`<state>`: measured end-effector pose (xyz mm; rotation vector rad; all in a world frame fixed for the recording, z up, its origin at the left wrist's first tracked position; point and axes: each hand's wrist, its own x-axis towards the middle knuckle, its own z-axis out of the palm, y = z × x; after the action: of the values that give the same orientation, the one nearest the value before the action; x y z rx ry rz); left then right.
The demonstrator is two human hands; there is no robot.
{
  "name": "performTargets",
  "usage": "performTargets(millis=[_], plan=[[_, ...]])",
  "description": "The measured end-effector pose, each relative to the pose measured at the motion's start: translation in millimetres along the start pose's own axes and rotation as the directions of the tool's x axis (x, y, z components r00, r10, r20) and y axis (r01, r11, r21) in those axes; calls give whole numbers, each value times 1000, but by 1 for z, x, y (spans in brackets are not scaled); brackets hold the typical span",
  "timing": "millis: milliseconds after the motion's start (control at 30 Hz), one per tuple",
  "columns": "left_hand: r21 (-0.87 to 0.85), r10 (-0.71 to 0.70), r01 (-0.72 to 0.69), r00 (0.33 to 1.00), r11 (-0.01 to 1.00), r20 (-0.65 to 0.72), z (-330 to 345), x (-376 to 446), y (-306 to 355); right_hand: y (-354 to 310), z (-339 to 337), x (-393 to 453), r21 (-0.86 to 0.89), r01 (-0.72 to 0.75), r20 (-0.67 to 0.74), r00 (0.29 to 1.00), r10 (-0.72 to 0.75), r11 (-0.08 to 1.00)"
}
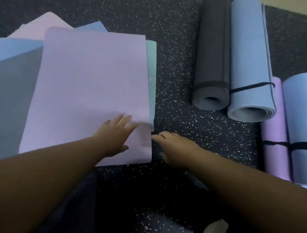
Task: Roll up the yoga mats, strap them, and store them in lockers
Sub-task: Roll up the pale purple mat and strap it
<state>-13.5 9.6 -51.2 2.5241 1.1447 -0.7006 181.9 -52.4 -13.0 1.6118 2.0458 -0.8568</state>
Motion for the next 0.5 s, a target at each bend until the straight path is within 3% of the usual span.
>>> performTargets(millis=[167, 500], plan=[[65, 34, -40, 996, 997, 85, 33, -6, -16, -22, 7, 25, -23, 38, 72, 997, -36, 999], [171, -23, 3, 993, 985, 115, 68, -17, -45, -49, 12, 51, -104, 81, 129, 989, -67, 991]])
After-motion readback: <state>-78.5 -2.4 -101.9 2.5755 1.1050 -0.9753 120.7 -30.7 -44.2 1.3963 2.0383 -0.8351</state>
